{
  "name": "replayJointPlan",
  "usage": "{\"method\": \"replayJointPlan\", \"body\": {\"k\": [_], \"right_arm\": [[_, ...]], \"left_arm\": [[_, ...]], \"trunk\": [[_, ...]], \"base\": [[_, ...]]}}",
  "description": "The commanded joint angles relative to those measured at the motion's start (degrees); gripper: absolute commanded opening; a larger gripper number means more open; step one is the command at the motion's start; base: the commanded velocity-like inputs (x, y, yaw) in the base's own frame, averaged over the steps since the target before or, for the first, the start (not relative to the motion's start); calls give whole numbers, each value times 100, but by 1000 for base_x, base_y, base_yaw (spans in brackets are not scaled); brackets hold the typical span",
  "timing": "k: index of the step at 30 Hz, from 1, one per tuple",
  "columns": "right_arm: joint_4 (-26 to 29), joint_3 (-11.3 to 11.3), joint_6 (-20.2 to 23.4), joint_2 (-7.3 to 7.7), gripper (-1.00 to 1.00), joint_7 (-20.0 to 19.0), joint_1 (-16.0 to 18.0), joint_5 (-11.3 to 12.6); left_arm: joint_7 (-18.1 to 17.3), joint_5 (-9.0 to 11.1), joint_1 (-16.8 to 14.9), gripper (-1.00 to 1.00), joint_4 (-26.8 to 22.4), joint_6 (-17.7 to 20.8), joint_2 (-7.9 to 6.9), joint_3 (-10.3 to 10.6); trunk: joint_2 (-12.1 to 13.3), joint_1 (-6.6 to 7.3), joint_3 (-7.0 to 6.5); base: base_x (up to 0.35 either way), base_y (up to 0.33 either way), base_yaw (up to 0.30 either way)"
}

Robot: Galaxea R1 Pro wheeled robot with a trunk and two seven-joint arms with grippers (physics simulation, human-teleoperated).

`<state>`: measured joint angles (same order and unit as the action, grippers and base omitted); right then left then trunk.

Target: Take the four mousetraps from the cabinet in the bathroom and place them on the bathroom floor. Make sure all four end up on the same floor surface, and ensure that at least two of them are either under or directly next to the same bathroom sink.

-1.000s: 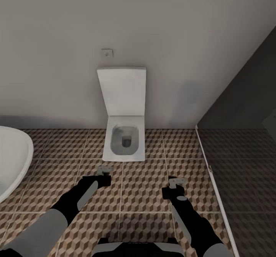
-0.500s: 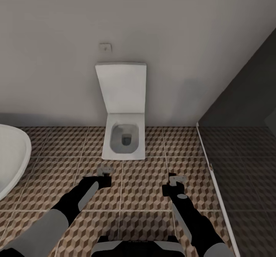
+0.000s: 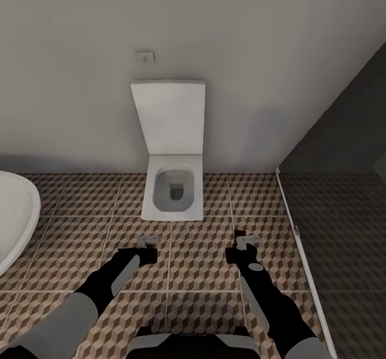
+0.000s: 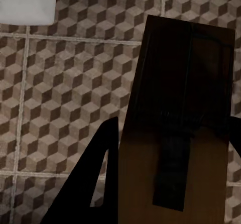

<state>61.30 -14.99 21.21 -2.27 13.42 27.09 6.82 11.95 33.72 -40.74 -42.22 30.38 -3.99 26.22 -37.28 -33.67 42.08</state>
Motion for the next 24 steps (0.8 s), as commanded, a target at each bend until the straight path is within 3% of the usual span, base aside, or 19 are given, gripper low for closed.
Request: {"method": "replayJointPlan", "body": {"k": [1, 6, 9, 16, 22, 24], "right_arm": [[9, -23, 14, 2, -100, 38, 2, 70], [-10, -300, 8, -8, -100, 38, 5, -106], [-24, -343, 12, -6, -100, 38, 6, -145], [-51, -357, 14, -1, -100, 38, 6, -172], [-162, -334, 20, 5, -100, 38, 2, -181], [-188, -332, 22, 6, -100, 38, 2, -181]], "left_arm": [[40, 57, -4, -100, -12, 12, -7, 33], [48, 50, 9, -100, -251, -2, -28, 33], [56, 48, 19, -100, -557, -2, -94, 37], [79, 55, 62, -100, -1680, 37, -478, 150], [107, 99, 89, -100, -2275, 55, -881, 857], [111, 112, 95, -100, -2268, 55, -930, 948]], "trunk": [[-48, -24, 30], [-248, -134, 129], [-368, -199, 184], [-649, -353, 310], [-890, -485, 418], [-970, -529, 453]], "base": [[0, 0, 0], [0, 0, 0], [0, 0, 0], [0, 0, 0], [0, 0, 0], [0, 0, 0]]}}
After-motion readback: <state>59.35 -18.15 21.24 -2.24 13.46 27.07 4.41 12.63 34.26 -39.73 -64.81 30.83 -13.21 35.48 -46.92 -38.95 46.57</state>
